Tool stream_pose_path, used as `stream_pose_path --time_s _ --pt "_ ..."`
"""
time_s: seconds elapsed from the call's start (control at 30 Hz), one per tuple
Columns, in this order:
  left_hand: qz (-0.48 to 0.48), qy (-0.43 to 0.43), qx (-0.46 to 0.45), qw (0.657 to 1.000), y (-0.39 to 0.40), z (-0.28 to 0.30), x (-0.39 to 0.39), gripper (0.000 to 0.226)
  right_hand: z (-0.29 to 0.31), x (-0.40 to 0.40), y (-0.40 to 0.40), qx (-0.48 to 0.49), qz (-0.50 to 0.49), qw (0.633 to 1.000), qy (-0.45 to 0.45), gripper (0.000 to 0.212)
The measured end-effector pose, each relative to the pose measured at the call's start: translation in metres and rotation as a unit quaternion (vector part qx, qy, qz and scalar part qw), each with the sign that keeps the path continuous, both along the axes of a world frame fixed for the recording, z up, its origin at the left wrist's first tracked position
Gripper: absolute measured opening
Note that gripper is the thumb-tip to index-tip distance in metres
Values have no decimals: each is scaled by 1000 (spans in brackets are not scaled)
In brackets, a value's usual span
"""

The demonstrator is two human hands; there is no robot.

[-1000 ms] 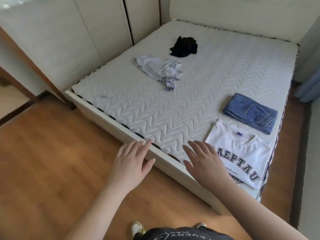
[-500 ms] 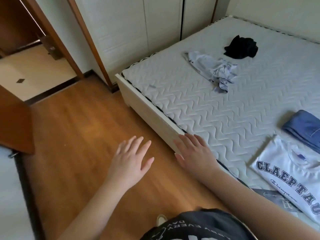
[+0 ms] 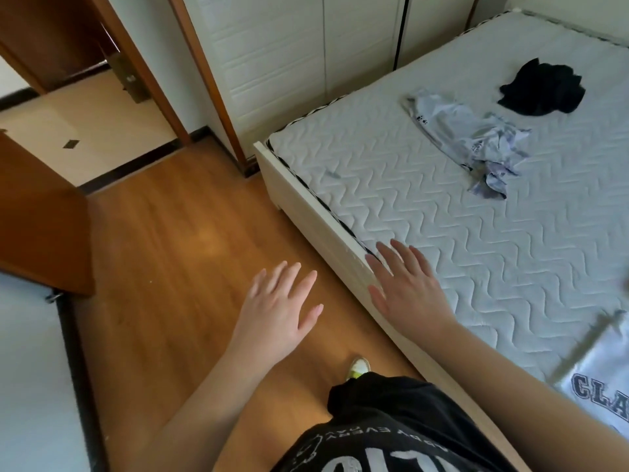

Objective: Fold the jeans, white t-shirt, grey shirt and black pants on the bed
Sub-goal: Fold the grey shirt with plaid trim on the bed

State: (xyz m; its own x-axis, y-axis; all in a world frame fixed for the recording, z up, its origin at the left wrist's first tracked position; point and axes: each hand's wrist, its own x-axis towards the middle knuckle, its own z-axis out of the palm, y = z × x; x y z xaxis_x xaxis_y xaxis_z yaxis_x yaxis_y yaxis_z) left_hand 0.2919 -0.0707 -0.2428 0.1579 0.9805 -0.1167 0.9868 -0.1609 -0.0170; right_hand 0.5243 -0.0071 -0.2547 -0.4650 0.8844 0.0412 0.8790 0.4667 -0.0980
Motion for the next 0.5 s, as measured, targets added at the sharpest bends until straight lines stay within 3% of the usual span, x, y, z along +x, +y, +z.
stream_pose_path --time_s 0.27,0.5 --pt "-27 22 -15 999 101 13 -23 60 -7 -21 93 -69 0 997 -25 57" --pt "-63 14 23 998 187 7 -39 57 1 -57 158 -82 -46 995 -13 52"
